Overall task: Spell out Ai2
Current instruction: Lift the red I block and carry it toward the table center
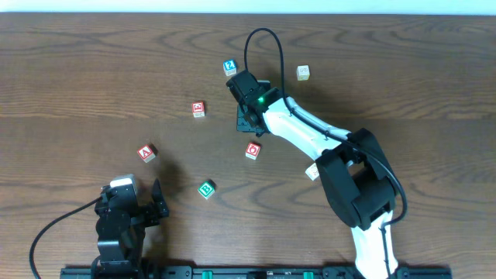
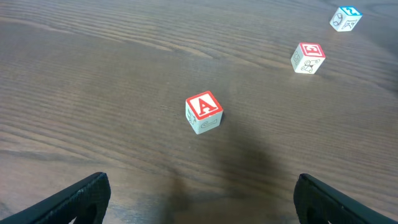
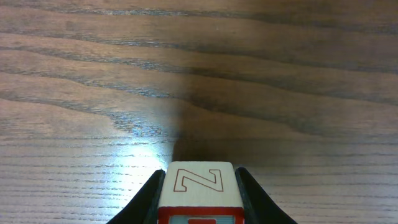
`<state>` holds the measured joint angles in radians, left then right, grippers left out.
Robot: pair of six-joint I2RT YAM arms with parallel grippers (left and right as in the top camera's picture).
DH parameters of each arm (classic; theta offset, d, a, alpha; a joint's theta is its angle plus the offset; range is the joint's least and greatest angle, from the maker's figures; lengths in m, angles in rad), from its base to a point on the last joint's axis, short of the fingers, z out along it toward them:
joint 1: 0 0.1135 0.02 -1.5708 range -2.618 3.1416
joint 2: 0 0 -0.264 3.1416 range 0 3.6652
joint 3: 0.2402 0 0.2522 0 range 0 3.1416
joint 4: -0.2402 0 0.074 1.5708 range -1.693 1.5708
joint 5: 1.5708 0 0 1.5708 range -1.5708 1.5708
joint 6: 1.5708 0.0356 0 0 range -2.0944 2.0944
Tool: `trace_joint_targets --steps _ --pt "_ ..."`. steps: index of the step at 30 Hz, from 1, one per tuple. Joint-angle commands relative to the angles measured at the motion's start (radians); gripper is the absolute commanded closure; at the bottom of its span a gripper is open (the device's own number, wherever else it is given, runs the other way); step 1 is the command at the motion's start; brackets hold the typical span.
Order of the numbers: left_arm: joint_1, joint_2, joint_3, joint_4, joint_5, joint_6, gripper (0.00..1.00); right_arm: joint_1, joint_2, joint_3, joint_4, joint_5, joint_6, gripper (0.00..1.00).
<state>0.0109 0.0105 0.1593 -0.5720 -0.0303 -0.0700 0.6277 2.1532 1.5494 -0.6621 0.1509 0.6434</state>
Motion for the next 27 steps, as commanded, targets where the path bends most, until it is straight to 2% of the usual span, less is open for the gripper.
trace_joint_targets --steps 1,7,8,19,27 --pt "-0.004 -0.006 -0.01 0.0 -0.013 0.014 0.05 0.01 0.025 0.009 0.0 0.013 0.018 0.75" --pt "-0.004 -0.006 -0.01 0.0 -0.013 0.014 0.05 0.01 0.025 0.009 0.0 0.006 0.017 0.64" --pt "-0.004 -0.006 -0.01 0.0 -0.013 0.014 0.05 0.01 0.025 0.009 0.0 0.006 0.017 0.6" --pt "-0.004 -0.006 -0.01 0.0 -0.013 0.014 0.05 0.009 0.025 0.009 0.0 0.003 0.013 0.55" --pt "-0.004 -0.006 -0.01 0.0 -0.013 0.014 0.05 0.007 0.023 0.081 -0.035 -0.003 -0.123 0.36"
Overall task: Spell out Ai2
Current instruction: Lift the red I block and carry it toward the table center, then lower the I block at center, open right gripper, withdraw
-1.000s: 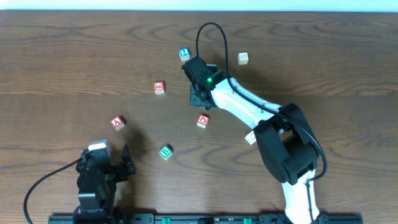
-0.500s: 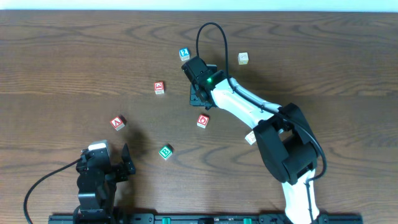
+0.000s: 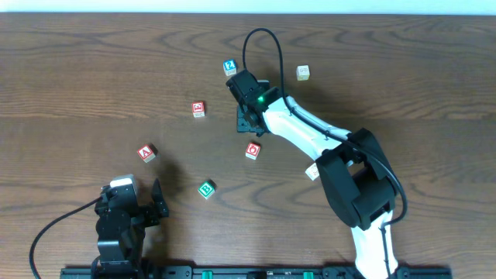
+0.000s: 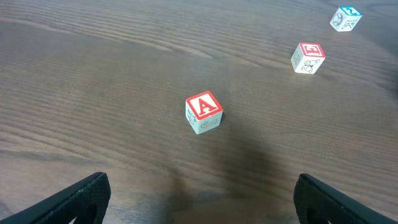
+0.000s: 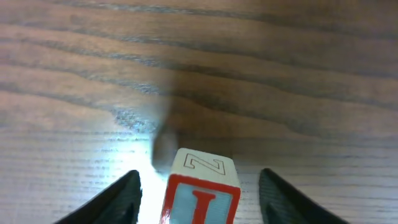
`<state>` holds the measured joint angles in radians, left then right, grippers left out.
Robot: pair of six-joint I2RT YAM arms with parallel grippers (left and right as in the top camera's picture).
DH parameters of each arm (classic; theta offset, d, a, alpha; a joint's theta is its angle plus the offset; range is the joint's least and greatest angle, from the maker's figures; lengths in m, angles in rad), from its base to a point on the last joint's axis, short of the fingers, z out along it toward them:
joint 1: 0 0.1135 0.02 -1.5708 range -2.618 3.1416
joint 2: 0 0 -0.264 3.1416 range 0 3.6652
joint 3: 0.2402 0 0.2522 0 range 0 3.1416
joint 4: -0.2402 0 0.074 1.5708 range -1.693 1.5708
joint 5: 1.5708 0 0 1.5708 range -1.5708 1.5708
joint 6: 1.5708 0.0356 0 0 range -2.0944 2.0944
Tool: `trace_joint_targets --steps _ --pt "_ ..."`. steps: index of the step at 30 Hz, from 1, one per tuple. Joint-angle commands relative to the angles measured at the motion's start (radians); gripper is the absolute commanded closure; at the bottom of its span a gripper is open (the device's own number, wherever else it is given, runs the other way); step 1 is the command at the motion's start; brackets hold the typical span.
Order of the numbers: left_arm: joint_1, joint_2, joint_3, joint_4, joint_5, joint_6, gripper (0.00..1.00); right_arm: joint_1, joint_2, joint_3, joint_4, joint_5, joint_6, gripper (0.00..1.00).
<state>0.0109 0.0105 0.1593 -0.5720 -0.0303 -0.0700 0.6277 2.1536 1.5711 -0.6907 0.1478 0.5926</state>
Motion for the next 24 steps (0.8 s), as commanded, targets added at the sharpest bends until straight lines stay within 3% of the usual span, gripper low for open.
trace_joint_targets --steps 1,12,15,16,17,19,20,24 --pt "-0.004 -0.006 -0.01 0.0 -0.013 0.014 0.05 0.008 0.023 0.086 -0.023 -0.002 -0.104 0.34" --pt "-0.004 -0.006 -0.01 0.0 -0.013 0.014 0.05 0.008 0.022 0.384 -0.215 -0.002 -0.282 0.15" --pt "-0.004 -0.006 -0.01 0.0 -0.013 0.014 0.05 0.008 0.011 0.431 -0.289 -0.002 -0.295 0.3" --pt "-0.004 -0.006 -0.01 0.0 -0.013 0.014 0.05 0.008 0.009 0.438 -0.31 -0.002 -0.295 0.39" --pt "-0.004 -0.006 -0.01 0.0 -0.013 0.014 0.04 0.008 0.003 0.444 -0.333 -0.002 -0.295 0.52" --pt "-0.004 -0.006 -0.01 0.0 -0.013 0.014 0.05 0.008 -0.015 0.445 -0.383 -0.002 -0.295 0.94" --pt "-0.004 -0.006 -0.01 0.0 -0.013 0.014 0.05 0.008 -0.026 0.445 -0.408 -0.003 -0.295 0.98" --pt "-0.004 -0.006 -0.01 0.0 -0.013 0.014 0.05 0.008 -0.093 0.445 -0.477 -0.039 -0.313 0.98"
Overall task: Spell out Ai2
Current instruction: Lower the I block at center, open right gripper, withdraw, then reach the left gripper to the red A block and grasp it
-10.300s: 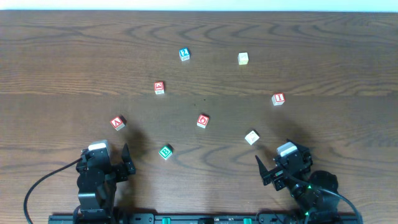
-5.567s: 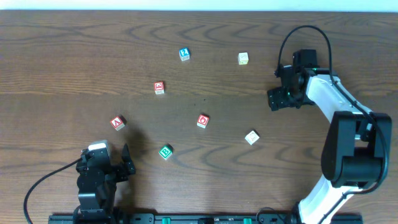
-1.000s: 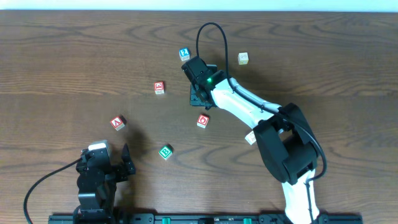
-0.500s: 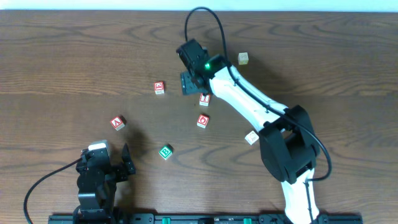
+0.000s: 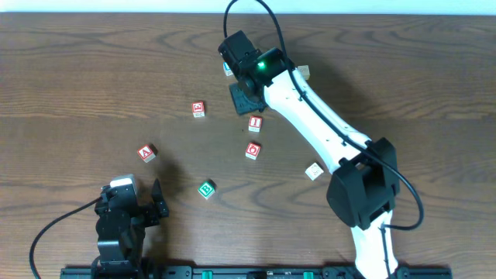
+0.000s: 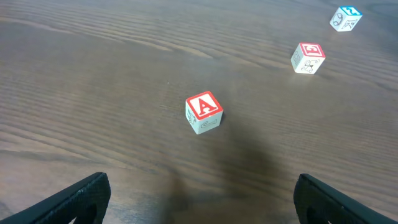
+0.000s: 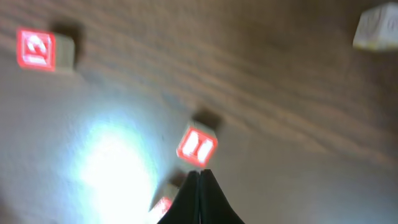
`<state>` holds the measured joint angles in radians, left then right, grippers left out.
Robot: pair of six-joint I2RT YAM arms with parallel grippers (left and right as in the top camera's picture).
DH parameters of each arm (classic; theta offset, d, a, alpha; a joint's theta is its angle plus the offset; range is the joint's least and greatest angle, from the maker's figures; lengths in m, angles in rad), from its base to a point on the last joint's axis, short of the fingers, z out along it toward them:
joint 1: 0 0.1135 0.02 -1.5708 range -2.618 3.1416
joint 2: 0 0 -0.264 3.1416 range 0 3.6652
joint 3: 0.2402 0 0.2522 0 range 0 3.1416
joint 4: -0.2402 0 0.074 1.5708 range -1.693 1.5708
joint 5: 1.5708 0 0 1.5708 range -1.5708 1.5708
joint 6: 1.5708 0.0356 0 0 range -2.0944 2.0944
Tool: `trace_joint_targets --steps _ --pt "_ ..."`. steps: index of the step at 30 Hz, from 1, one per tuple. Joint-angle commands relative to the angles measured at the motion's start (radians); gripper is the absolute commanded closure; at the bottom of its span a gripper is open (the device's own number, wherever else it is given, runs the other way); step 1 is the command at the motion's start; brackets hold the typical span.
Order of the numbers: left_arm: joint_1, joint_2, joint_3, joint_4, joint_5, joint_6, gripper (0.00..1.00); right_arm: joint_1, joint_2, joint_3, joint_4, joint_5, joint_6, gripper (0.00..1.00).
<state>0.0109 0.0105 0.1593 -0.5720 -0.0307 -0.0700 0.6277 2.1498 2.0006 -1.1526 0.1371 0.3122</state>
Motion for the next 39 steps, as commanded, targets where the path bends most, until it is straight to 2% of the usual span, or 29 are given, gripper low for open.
trace_joint_targets --steps 1,6,10,16,18,22,23,24,29,35,39 --pt "-0.004 -0.006 -0.01 0.0 -0.013 0.014 0.05 0.009 -0.114 0.015 -0.027 -0.055 -0.047 0.98" --pt "-0.004 -0.006 -0.01 0.0 -0.013 0.014 0.05 0.012 -0.261 0.003 -0.099 -0.105 -0.09 0.98" --pt "-0.004 -0.006 -0.01 0.0 -0.013 0.014 0.05 0.019 -0.411 -0.084 -0.107 -0.105 -0.098 0.98" --pt "-0.004 -0.006 -0.01 0.01 -0.013 0.014 0.05 0.029 -0.702 -0.419 -0.013 -0.105 -0.098 0.99" --pt "-0.004 -0.006 -0.01 0.024 0.017 -0.027 0.05 0.03 -0.794 -0.538 0.005 -0.105 -0.097 0.96" --pt "-0.004 -0.006 -0.01 0.023 0.174 -0.306 0.05 0.03 -0.922 -0.69 -0.003 -0.112 -0.098 0.77" --pt "-0.004 -0.006 -0.01 0.014 0.223 -0.367 0.05 0.03 -0.946 -0.715 -0.008 -0.118 -0.098 0.62" --pt "-0.004 -0.006 -0.008 0.011 0.251 -0.402 0.05 0.03 -0.971 -0.738 -0.016 -0.121 -0.097 0.49" --pt "-0.004 -0.006 -0.008 0.037 0.276 -0.426 0.05 0.03 -1.019 -0.765 -0.053 -0.141 -0.103 0.22" --pt "-0.004 -0.006 -0.008 0.098 0.272 -0.436 0.05 0.03 -1.017 -0.765 -0.042 -0.172 -0.126 0.15" --pt "-0.005 -0.005 -0.006 0.241 0.338 -0.436 0.04 0.03 -1.017 -0.765 0.004 -0.171 -0.166 0.13"
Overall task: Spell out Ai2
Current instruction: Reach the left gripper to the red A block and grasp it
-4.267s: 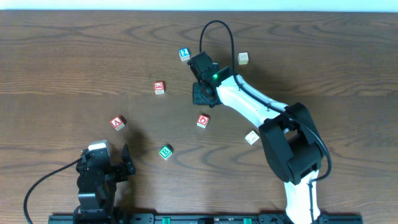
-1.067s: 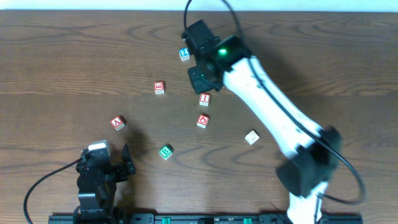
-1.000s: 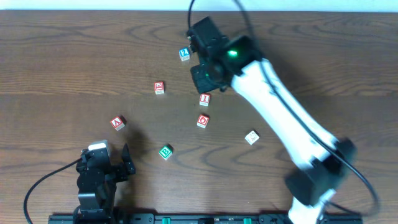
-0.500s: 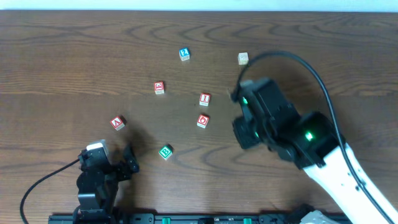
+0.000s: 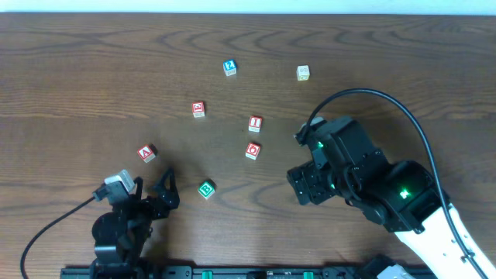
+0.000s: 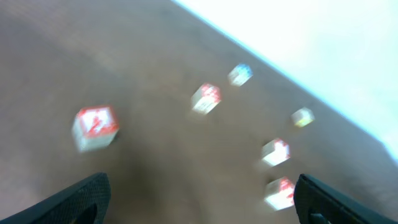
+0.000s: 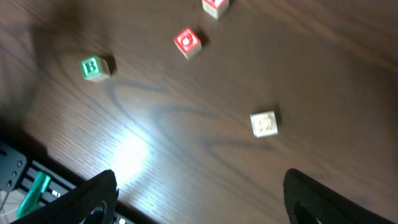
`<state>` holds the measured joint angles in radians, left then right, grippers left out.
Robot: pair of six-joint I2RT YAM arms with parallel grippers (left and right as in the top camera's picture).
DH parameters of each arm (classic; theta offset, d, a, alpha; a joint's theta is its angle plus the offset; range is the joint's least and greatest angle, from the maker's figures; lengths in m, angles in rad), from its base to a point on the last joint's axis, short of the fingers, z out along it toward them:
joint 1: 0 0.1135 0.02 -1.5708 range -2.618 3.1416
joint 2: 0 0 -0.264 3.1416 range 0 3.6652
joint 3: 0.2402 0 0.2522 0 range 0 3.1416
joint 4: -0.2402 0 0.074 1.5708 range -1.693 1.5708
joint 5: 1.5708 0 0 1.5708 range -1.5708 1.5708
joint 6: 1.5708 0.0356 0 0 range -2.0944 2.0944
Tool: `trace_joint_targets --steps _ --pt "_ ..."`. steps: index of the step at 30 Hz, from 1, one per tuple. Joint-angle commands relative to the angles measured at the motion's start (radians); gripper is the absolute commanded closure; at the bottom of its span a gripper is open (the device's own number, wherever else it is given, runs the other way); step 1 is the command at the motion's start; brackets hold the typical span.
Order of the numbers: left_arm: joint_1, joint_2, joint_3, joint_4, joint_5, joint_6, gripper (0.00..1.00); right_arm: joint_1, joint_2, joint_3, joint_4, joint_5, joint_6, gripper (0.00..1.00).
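The red A block [image 5: 146, 153] lies at the left, and shows blurred as A block [image 6: 93, 126] in the left wrist view. The red I block [image 5: 255, 123] stands mid-table, just behind a red O block [image 5: 253, 150]. The blue 2 block [image 5: 229, 67] sits at the back. My left gripper [image 6: 199, 202] is open and empty near the front left, its view smeared. My right gripper [image 7: 199, 199] is open and empty, raised high over the front right. It looks down on the O block [image 7: 188, 42] and a cream block [image 7: 265, 124].
A green B block [image 5: 205, 188] lies in front of the left gripper. Another red block [image 5: 198, 109] sits left of the I block. A cream block [image 5: 303, 72] is at the back right. The table's front edge and rail [image 7: 25, 180] show below the right gripper.
My right gripper was shut, at the back by the blue 2 block; now it is open, high over the front right. The left wrist has turned, and its view is blurred.
My right gripper was first shut on the I block, low over mid-table. Then it was open with the block standing free between its fingers. Then it was shut, higher, near the back. Now it is at the front right, and the left arm has shifted.
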<state>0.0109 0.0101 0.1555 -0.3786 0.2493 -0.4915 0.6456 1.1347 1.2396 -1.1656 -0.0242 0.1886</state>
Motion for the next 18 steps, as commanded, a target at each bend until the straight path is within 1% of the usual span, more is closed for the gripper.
trace_joint_targets --steps 1,4,7,10,14,18 --pt "-0.005 -0.003 0.0 0.069 0.054 -0.019 0.04 0.012 -0.002 -0.004 0.034 -0.01 -0.054 0.12" --pt "-0.005 0.035 0.024 0.095 0.005 -0.025 0.04 0.012 0.008 -0.004 0.094 -0.008 -0.074 0.1" --pt "-0.005 0.138 0.078 0.095 -0.056 0.016 0.04 -0.005 0.04 -0.004 0.163 -0.007 -0.076 0.09" --pt "-0.005 0.285 0.156 0.088 -0.109 0.057 0.04 -0.024 0.098 -0.004 0.235 -0.01 -0.094 0.1" --pt "-0.005 0.535 0.296 0.06 -0.201 0.137 0.04 -0.047 0.179 -0.002 0.348 -0.01 -0.093 0.12" --pt "-0.005 0.8 0.461 -0.004 -0.348 0.206 0.04 -0.079 0.237 -0.002 0.48 -0.011 -0.088 0.12"
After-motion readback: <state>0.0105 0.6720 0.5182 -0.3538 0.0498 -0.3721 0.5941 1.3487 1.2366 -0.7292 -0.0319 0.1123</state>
